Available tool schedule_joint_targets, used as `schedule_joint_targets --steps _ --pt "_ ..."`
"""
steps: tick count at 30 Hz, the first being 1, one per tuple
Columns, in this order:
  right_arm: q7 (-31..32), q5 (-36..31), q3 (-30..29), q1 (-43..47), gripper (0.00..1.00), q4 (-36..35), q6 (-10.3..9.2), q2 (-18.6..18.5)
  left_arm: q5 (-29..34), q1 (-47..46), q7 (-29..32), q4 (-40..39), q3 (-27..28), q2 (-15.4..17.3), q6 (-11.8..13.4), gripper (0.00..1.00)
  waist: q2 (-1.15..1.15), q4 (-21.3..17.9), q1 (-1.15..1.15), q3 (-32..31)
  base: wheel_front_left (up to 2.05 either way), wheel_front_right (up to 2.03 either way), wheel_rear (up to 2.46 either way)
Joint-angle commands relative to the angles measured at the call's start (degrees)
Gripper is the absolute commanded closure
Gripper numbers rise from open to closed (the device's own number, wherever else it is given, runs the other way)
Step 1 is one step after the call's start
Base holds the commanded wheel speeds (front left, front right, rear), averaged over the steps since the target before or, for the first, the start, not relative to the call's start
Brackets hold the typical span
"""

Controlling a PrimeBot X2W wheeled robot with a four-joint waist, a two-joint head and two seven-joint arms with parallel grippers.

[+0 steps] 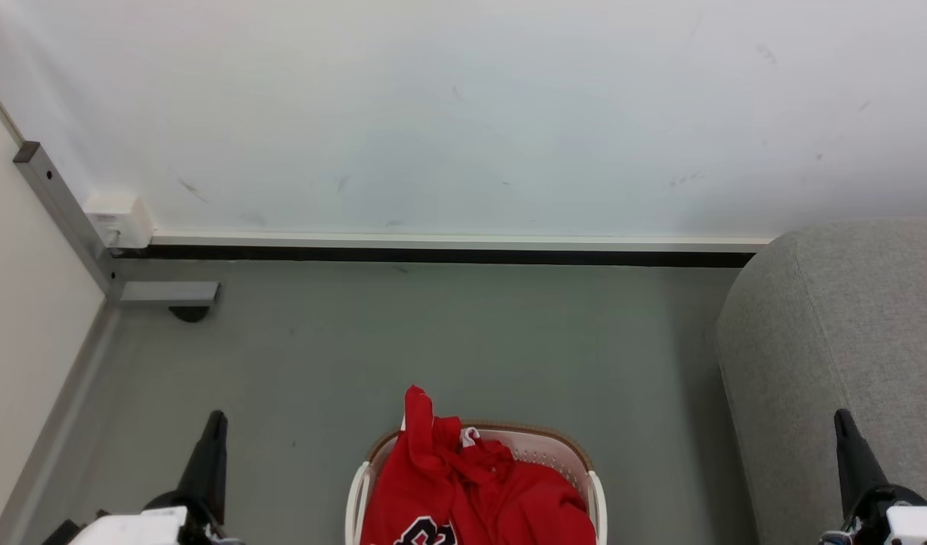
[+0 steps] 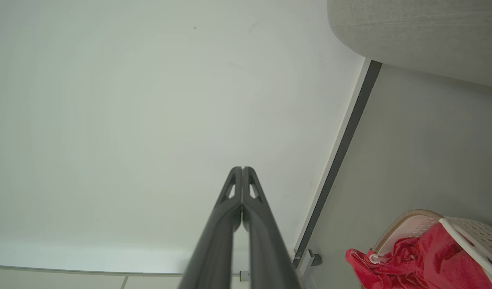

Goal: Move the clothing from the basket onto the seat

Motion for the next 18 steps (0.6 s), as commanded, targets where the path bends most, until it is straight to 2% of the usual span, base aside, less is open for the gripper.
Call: schedule_joint_targets --steps 1,10,18 --pt "0.0 0.0 0.0 0.1 0.00 0.2 0.00 0.1 0.0 0.2 0.0 0.2 0.0 -0.1 0.0 0.00 0.00 0.0 0.00 0.0 0.00 0.00 0.00" --pt "-2.7 -3.5 1.9 0.8 0.00 0.0 -0.01 -0.3 2.0 0.8 -2.7 -0.4 -2.0 0.0 0.0 0.00 0.00 0.0 0.00 0.0 0.00 0.00 0.00" --pt "-4.8 -15.2 2.9 1.5 0.00 -1.9 -0.02 -0.8 9.1 1.2 -4.8 -1.4 -3.1 0.0 0.2 0.00 0.00 -0.1 0.00 0.0 0.00 0.00 0.00"
